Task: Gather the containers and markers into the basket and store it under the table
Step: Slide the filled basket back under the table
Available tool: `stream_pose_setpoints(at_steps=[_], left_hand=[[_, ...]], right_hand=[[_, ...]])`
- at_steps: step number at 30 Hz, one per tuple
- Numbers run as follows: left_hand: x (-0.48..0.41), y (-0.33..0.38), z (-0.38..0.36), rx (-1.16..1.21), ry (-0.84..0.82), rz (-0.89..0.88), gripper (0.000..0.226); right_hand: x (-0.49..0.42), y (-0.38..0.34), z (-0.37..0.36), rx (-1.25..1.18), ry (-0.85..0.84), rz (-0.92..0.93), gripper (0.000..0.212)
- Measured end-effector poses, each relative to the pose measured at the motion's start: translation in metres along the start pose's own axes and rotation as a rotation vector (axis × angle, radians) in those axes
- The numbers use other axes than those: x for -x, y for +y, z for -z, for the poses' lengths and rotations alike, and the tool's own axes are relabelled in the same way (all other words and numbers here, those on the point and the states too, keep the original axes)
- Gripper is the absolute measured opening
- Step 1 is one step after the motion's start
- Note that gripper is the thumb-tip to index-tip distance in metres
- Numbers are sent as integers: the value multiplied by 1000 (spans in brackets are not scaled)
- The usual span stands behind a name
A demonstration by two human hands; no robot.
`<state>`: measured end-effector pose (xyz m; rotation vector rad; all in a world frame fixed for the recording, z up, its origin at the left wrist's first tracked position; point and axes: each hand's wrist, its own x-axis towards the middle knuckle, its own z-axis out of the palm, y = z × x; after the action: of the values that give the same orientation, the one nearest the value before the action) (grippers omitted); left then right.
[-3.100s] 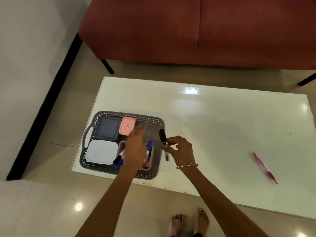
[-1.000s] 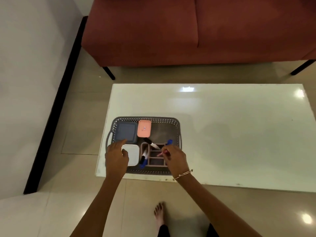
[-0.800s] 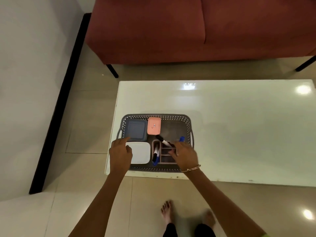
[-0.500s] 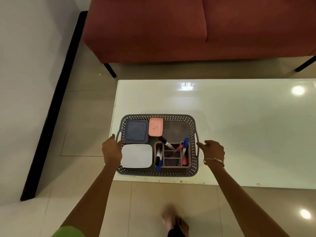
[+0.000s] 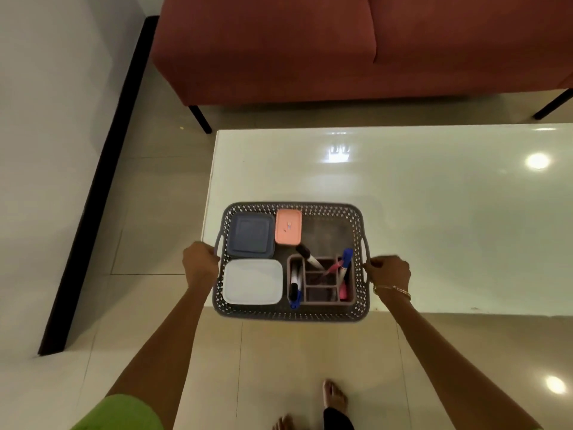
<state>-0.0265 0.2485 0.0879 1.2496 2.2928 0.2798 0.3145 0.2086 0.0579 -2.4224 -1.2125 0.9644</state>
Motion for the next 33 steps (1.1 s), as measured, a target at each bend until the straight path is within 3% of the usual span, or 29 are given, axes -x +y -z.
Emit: stream_pose_setpoints(at_steps=[11,17,25,29,33], left_hand=[[158,-124,40,5,-155,116,16],[193,-173,30,74,-200,190,15],[172,-214,-63,74,-220,255,16],[122,-218,-131,5,-212,143,11],[56,-218,-191,143,-110,67,8]], right_hand=[[209,87,0,50,-13,-92,13],[261,138,-34,79,-46,-222,11],[201,189,-108,121,-72,-209,14],[123,204,-153,132,-16,-106,8],[44,203,-198,84,57,-3,11]])
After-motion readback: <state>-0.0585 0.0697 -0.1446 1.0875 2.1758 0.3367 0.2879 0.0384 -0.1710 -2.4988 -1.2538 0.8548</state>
